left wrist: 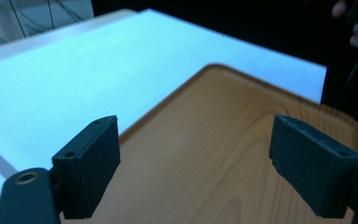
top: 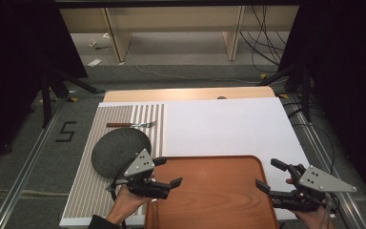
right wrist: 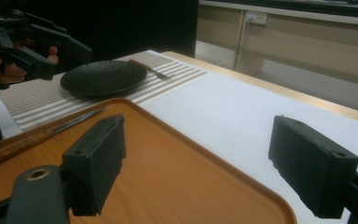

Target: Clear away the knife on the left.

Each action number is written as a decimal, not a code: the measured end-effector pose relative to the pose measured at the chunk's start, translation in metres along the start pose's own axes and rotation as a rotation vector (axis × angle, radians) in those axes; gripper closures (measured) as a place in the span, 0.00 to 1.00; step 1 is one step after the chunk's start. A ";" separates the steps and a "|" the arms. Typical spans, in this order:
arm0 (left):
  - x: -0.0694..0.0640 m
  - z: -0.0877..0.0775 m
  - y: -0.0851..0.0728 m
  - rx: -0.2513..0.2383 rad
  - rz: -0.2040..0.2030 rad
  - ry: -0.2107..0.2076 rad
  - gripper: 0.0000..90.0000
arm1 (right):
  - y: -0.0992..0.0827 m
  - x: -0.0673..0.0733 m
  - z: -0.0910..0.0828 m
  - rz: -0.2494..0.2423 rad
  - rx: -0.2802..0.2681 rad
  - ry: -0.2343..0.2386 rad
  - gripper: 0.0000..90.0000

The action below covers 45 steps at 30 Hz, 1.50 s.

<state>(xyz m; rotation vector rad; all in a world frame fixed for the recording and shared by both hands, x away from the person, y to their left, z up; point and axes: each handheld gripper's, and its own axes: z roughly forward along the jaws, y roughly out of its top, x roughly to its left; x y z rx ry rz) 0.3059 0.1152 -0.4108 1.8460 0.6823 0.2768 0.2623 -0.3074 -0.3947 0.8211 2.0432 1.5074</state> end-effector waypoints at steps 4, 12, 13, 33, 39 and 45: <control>0.001 -0.005 -0.001 -0.034 -0.017 0.000 0.18 | 0.000 0.000 0.000 0.001 0.000 0.000 0.22; 0.003 -0.011 -0.005 -0.040 -0.005 0.035 0.18 | 0.000 0.000 0.000 0.003 -0.002 0.001 0.22; 0.004 -0.012 -0.006 -0.046 -0.006 0.039 0.18 | 0.000 0.000 0.000 0.003 -0.002 0.001 0.22; 0.000 -0.016 -0.013 -0.064 -0.009 0.056 0.17 | 0.000 0.001 0.000 0.004 -0.001 0.004 0.22; 0.000 -0.015 -0.013 -0.064 -0.008 0.051 0.17 | 0.000 0.001 0.000 0.004 -0.001 0.004 0.22; -0.001 -0.014 -0.013 -0.057 -0.003 0.051 0.17 | 0.000 0.001 0.000 0.001 0.001 0.004 0.22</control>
